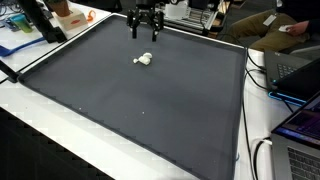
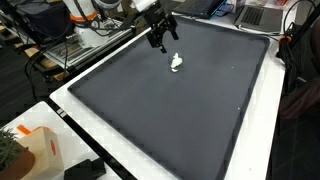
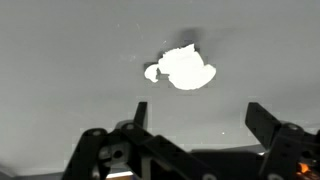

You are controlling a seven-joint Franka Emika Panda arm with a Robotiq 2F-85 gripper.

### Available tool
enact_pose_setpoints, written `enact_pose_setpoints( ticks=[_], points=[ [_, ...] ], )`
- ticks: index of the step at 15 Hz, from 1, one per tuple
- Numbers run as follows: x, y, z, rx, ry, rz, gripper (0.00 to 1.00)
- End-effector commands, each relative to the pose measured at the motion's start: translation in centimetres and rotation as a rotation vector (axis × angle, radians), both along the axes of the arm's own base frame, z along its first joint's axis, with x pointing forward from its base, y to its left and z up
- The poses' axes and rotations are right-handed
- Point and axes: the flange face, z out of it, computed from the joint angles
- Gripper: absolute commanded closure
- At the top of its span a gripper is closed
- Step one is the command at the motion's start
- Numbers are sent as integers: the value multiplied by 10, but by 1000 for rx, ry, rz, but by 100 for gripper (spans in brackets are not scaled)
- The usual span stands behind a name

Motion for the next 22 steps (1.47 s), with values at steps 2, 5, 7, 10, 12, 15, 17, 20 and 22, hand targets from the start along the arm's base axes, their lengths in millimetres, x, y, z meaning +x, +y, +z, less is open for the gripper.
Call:
enact_pose_setpoints(
  ticks=[2,5,7,10,12,15,17,20,22],
  points=[
    [5,21,6,27,47,-249,0],
    [11,35,27,62,50,-414,0],
    [14,40,37,52,88,-515,0],
    [19,38,53,-5,160,-575,0],
    [27,40,51,12,139,-561,0],
    [28,36,60,16,145,-556,0],
    [28,35,61,11,127,-485,0],
    [33,22,70,-28,96,-366,0],
    [36,17,73,-44,90,-284,0]
  ],
)
